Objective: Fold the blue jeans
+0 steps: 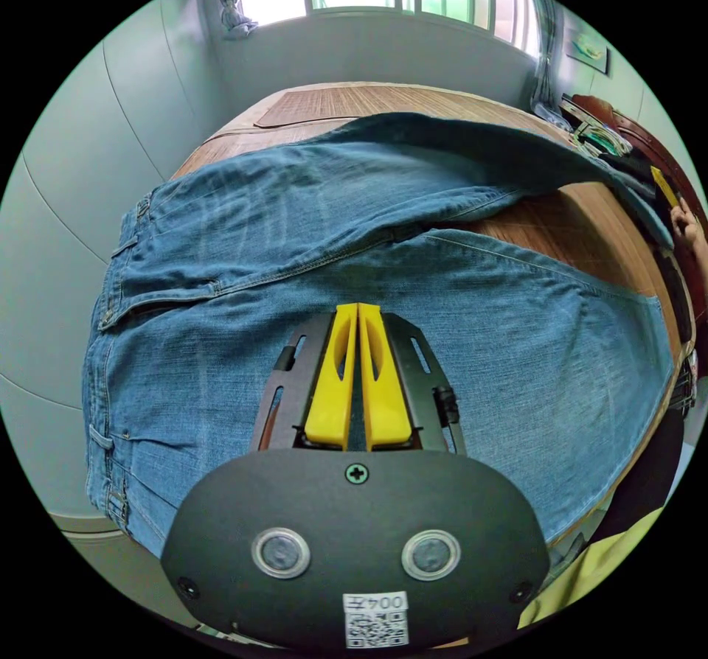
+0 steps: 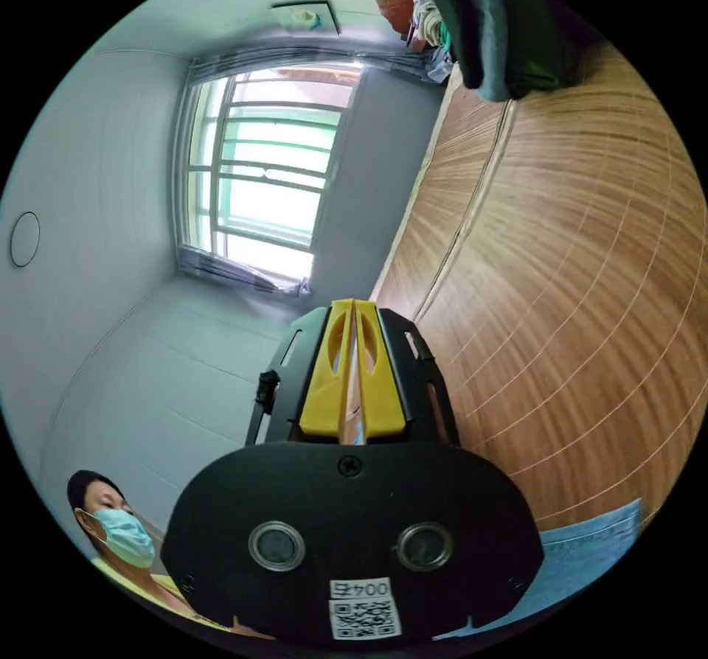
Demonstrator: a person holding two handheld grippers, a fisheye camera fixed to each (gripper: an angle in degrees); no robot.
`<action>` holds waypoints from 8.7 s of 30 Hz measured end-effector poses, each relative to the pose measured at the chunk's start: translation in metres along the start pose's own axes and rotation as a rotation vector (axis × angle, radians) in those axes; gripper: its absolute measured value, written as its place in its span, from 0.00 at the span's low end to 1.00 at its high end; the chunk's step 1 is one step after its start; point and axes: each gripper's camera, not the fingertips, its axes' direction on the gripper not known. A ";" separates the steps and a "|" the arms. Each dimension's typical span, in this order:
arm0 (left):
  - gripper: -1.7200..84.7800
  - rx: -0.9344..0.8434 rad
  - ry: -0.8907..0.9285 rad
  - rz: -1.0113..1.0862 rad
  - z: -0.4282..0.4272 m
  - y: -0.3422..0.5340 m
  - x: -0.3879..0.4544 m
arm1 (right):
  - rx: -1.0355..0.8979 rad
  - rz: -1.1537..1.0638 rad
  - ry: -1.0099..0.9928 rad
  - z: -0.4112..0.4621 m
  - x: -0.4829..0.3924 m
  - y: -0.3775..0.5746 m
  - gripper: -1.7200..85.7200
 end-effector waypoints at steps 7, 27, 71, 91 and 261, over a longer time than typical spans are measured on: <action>0.02 0.000 -0.010 0.004 -0.002 0.000 0.001 | -0.563 -0.571 0.329 0.081 -0.056 0.138 0.12; 0.02 0.000 0.010 -0.006 -0.020 0.005 -0.004 | -0.462 -0.750 0.533 0.175 -0.124 0.161 0.08; 0.02 0.043 -0.006 -0.120 -0.139 -0.007 -0.158 | -0.756 -0.887 0.650 0.242 0.008 0.273 0.19; 0.11 0.053 0.189 -0.599 -0.284 0.292 -0.237 | -1.020 -0.785 0.894 0.057 -0.003 0.467 0.18; 0.12 -0.144 0.280 0.342 -0.039 0.097 0.165 | -1.218 -0.797 0.859 0.065 0.023 0.449 0.01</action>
